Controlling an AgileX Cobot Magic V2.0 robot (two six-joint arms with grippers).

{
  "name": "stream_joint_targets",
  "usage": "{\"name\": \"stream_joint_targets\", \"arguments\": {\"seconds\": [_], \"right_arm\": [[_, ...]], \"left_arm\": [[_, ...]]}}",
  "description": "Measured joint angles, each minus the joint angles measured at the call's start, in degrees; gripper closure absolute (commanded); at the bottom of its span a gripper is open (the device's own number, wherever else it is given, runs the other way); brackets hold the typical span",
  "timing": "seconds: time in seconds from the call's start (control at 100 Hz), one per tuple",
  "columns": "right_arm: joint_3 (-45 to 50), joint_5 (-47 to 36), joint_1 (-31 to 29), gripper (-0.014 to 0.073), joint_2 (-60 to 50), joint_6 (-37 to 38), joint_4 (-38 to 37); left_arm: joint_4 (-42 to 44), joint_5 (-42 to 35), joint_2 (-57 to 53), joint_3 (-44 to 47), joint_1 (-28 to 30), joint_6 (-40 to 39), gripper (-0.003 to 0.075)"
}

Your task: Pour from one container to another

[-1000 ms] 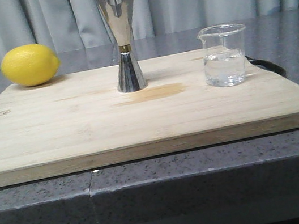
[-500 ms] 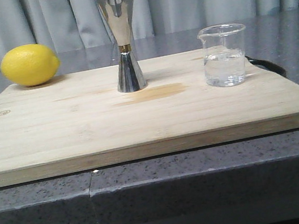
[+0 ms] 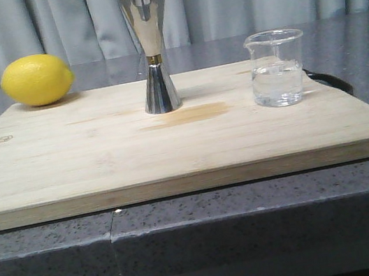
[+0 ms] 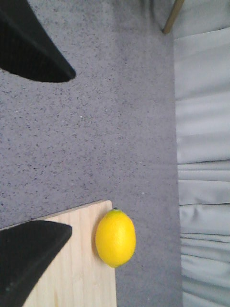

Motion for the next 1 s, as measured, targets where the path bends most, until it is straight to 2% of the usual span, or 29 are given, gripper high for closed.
{"name": "stream_joint_targets", "arguments": {"seconds": [0.24,0.38,0.52,0.76,0.85,1.0], "right_arm": [[-2.3,4.2,0.0,-0.0010,5.3,0.0,0.5],[-2.3,4.6,0.0,-0.0010,6.1,0.0,0.9],[-2.3,4.6,0.0,-0.0010,6.2,0.0,1.0],[-2.4,5.2,0.0,-0.0010,6.2,0.0,1.0],[-2.4,5.3,0.0,-0.0010,6.2,0.0,1.0],[-2.4,5.5,0.0,-0.0010,6.2,-0.1,1.0]], "left_arm": [[-1.8,10.2,12.1,-6.2,0.0,0.0,0.0171],[-9.8,12.4,20.2,-7.8,0.0,7.1,0.0171],[-25.3,13.1,28.3,-8.4,0.0,24.2,0.0173],[-56.3,17.8,40.7,-8.4,0.0,61.9,0.0173],[-64.9,20.2,44.4,-8.4,0.0,75.2,0.0173],[-76.9,22.5,49.4,-8.6,0.0,91.7,0.0173]]}}
